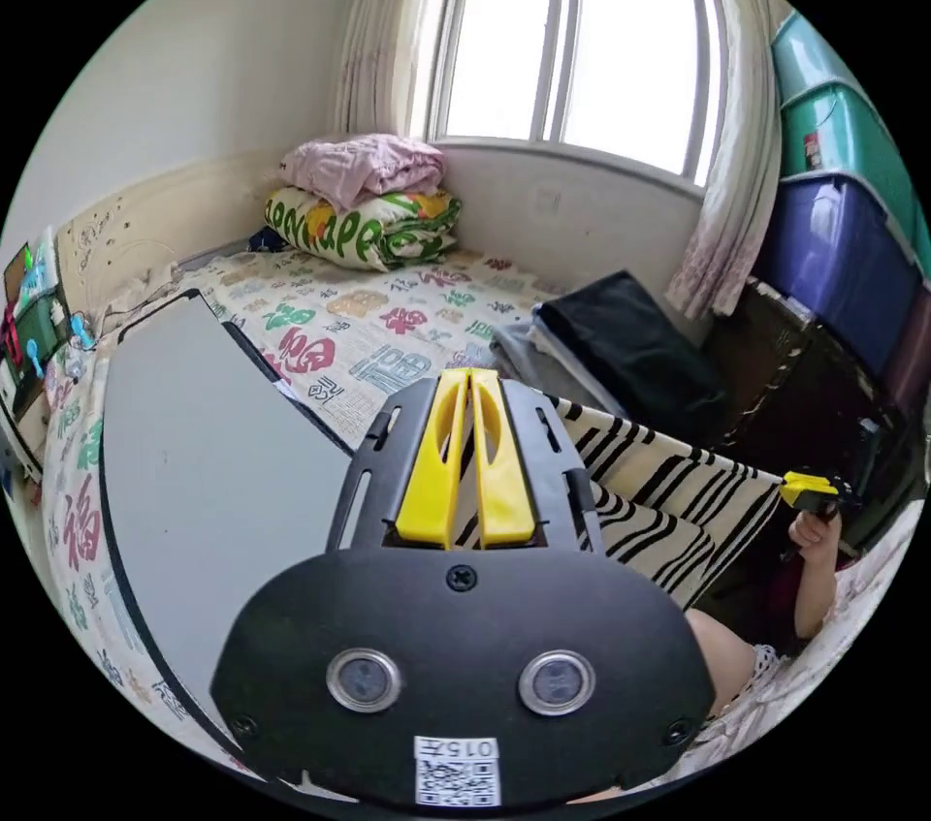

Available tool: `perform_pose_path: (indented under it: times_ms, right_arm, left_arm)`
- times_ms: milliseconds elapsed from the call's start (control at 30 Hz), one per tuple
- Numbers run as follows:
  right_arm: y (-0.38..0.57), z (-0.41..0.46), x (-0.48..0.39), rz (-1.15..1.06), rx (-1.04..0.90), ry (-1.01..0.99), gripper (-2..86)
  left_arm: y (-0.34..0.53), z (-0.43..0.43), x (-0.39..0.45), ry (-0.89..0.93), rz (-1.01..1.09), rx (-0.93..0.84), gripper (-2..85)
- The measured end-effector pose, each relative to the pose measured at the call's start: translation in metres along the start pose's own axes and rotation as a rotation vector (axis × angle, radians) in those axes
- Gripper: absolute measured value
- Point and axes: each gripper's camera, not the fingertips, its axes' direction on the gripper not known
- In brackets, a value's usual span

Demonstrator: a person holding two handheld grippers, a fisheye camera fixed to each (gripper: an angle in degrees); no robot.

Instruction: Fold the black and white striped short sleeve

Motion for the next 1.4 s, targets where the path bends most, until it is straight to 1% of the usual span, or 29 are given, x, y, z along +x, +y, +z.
perform_pose_path:
  times_ms: [67, 100, 167, 200, 267, 300, 367, 400, 500, 533, 567, 600, 667, 767, 833, 900, 967, 1067, 1133, 1233, 1333, 1400]
  right_arm:
    - [0.005, -0.017, -0.048, -0.116, -0.002, -0.13, 0.3]
    - [0.008, -0.017, -0.063, -0.147, -0.009, -0.171, 0.3]
    - [0.024, -0.006, -0.121, -0.258, -0.043, -0.33, 0.4]
    - [0.03, 0.0, -0.136, -0.283, -0.051, -0.363, 0.4]
    - [0.06, 0.036, -0.187, -0.322, -0.086, -0.464, 0.4]
    - [0.068, 0.047, -0.197, -0.318, -0.106, -0.491, 0.4]
    - [0.106, 0.101, -0.238, -0.3, -0.23, -0.571, 0.4]
    - [0.116, 0.114, -0.248, -0.304, -0.257, -0.568, 0.4]
    - [0.165, 0.163, -0.294, -0.362, -0.357, -0.508, 0.4]
    - [0.181, 0.177, -0.307, -0.38, -0.395, -0.505, 0.4]
    - [0.195, 0.19, -0.316, -0.389, -0.44, -0.518, 0.4]
    - [0.202, 0.195, -0.321, -0.391, -0.462, -0.523, 0.4]
    - [0.222, 0.208, -0.332, -0.406, -0.501, -0.517, 0.5]
    - [0.244, 0.221, -0.342, -0.43, -0.524, -0.503, 0.5]
    - [0.257, 0.231, -0.347, -0.447, -0.554, -0.489, 0.5]
    - [0.271, 0.241, -0.352, -0.465, -0.577, -0.465, 0.5]
    - [0.286, 0.249, -0.356, -0.481, -0.58, -0.439, 0.6]
    - [0.303, 0.259, -0.359, -0.5, -0.572, -0.408, 0.7]
    - [0.315, 0.27, -0.357, -0.504, -0.578, -0.387, 0.9]
    - [0.338, 0.294, -0.354, -0.525, -0.624, -0.338, 1.4]
    - [0.348, 0.306, -0.35, -0.548, -0.644, -0.318, 2.7]
    - [0.347, 0.306, -0.348, -0.561, -0.681, -0.325, 3.3]
  left_arm:
    - [0.014, -0.064, -0.04, 0.041, -0.075, 0.065, -0.6]
    - [0.02, -0.079, -0.05, 0.044, -0.091, 0.079, -0.6]
    - [0.047, -0.135, -0.088, 0.004, -0.118, 0.121, -0.7]
    - [0.055, -0.147, -0.096, -0.023, -0.114, 0.128, -0.7]
    - [0.09, -0.183, -0.128, -0.129, -0.16, 0.141, -0.7]
    - [0.098, -0.189, -0.138, -0.148, -0.185, 0.14, -0.8]
    - [0.131, -0.202, -0.178, -0.205, -0.298, 0.125, -0.7]
    - [0.138, -0.202, -0.188, -0.22, -0.327, 0.115, -0.7]
    - [0.16, -0.189, -0.228, -0.283, -0.428, -0.005, -0.4]
    - [0.164, -0.189, -0.237, -0.345, -0.484, -0.021, -0.1]
    - [0.166, -0.196, -0.244, -0.395, -0.541, 0.0, 0.6]
    - [0.166, -0.2, -0.247, -0.392, -0.566, 0.019, 1.0]
    - [0.159, -0.21, -0.256, -0.262, -0.619, 0.055, 6.9]
    - [0.137, -0.201, -0.261, -0.112, -0.642, -0.021, 11.1]
    - [0.12, -0.196, -0.259, -0.07, -0.627, -0.044, 9.3]
    - [0.101, -0.194, -0.256, -0.05, -0.583, -0.051, 5.7]
    - [0.075, -0.187, -0.257, -0.061, -0.551, -0.114, 2.9]
    - [0.047, -0.191, -0.253, -0.089, -0.517, -0.119, 0.8]
    - [0.031, -0.19, -0.246, -0.135, -0.495, -0.145, 0.6]
    - [0.003, -0.178, -0.231, -0.216, -0.448, -0.247, 1.5]
    - [-0.022, -0.182, -0.208, -0.309, -0.399, -0.287, 3.8]
    - [-0.032, -0.197, -0.194, -0.374, -0.406, -0.298, 5.3]
